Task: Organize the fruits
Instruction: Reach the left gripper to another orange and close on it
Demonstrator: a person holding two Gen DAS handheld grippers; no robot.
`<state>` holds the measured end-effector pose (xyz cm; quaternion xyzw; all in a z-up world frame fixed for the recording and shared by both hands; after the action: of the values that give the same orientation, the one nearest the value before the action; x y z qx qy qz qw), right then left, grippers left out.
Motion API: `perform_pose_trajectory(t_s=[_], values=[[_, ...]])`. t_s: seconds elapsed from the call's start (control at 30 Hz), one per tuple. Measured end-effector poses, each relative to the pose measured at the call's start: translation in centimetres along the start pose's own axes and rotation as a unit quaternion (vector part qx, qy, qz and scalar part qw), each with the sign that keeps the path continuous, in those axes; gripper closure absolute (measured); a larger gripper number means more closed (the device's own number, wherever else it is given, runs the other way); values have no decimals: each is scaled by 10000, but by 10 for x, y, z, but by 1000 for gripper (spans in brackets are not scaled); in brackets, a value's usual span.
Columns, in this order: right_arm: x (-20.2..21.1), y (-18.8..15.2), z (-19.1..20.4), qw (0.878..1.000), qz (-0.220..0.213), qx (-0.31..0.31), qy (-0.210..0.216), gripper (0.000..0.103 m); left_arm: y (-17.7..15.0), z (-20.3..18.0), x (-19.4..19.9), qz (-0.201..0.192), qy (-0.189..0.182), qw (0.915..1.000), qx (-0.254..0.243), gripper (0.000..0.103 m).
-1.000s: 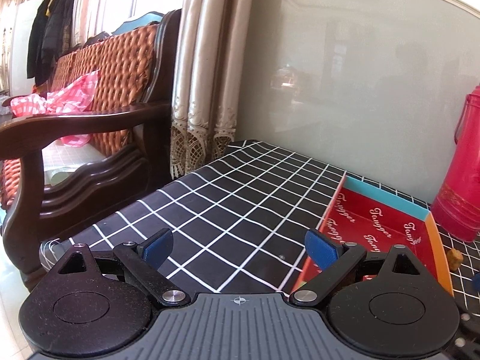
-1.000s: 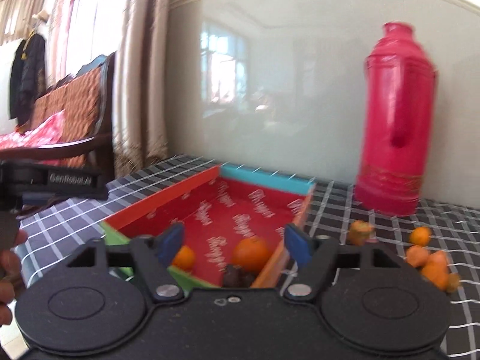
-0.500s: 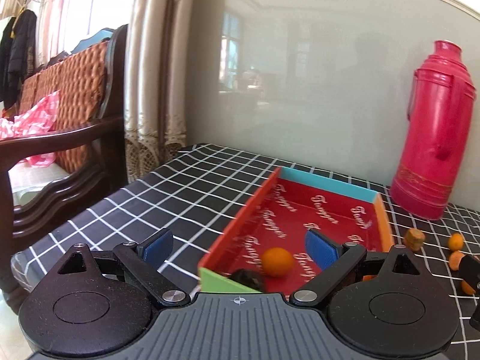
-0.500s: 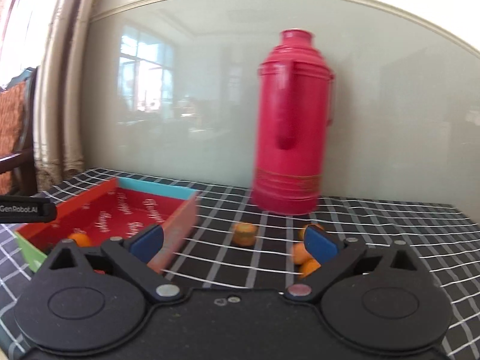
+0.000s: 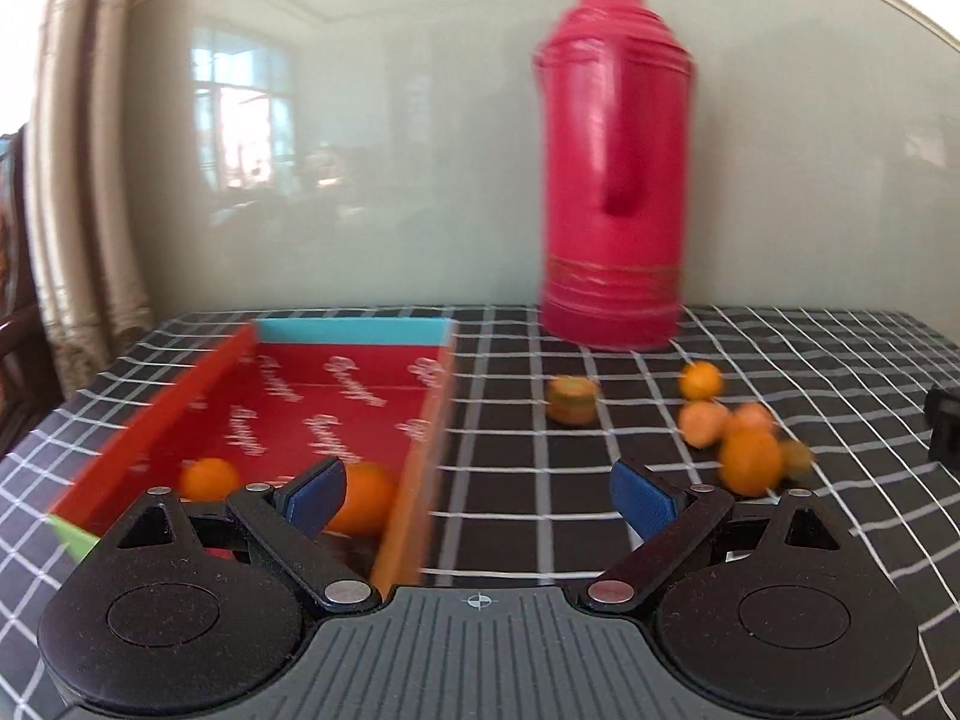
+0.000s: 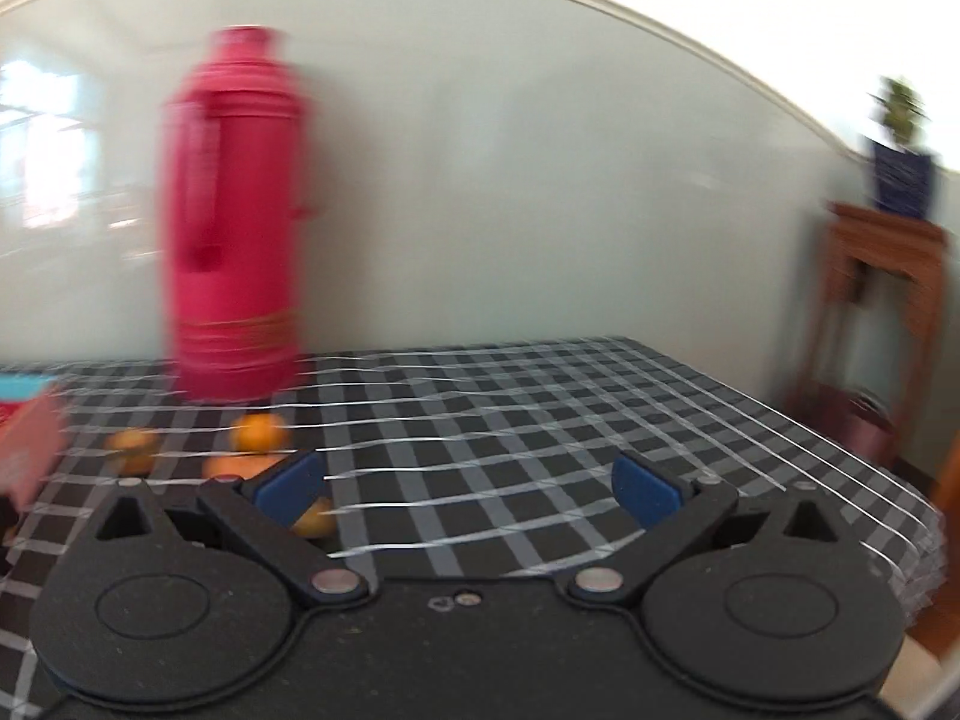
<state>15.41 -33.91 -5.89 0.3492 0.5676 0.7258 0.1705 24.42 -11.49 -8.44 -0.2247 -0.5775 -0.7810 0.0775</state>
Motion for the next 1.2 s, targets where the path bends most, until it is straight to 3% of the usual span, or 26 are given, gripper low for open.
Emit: perform_pose_trajectory(t_s=[0.03, 0.13, 0.23, 0.33, 0.47, 0.53, 0.6, 0.8, 1.13, 1.2], values=[[-1, 2, -10, 9998, -40, -71, -183, 6, 0, -11, -3, 18, -68, 9999, -93, 6], [-2, 7, -37, 9978, -193, -155, -618, 6, 3, -26, -10, 23, 231, 9991, -358, 1], [-3, 9, -59, 9955, -240, -261, -874, 6, 12, -34, -11, -59, 183, 9989, -434, 1], [-8, 10, -72, 9954, -167, -393, -861, 6, 21, -44, -4, -293, 242, 9974, -614, 1], [-12, 9, -82, 9959, -57, -439, -785, 6, 29, -76, -6, -443, -183, 9947, -910, 3], [-14, 11, -79, 9964, -22, -428, -729, 6, 29, -92, -13, -373, -412, 9934, -1003, 23], [-13, 12, -80, 9968, -38, -415, -687, 6, 29, -105, -23, -218, -608, 9930, -985, 31], [-10, 15, -79, 9975, -61, -397, -588, 6, 29, -127, -44, -51, -848, 9923, -901, 33], [-13, 12, -79, 9974, 47, -495, -524, 6, 25, -138, -61, 295, -1286, 9882, -783, 63], [-12, 12, -77, 9974, 34, -484, -533, 6, 25, -138, -61, 280, -1263, 9884, -796, 64]])
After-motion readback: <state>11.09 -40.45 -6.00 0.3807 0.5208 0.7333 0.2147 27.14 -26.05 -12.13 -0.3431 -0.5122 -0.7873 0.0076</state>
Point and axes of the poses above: each gripper's, at about its wrist camera, not at the fingertips, and x roughly against the way its jaws point, z to its left, y to its top, the point moved 10 cm from there along -x, roughly the way its jaws point, and after that the axes turned 11 degrees about -x, right-handed, at the moved point
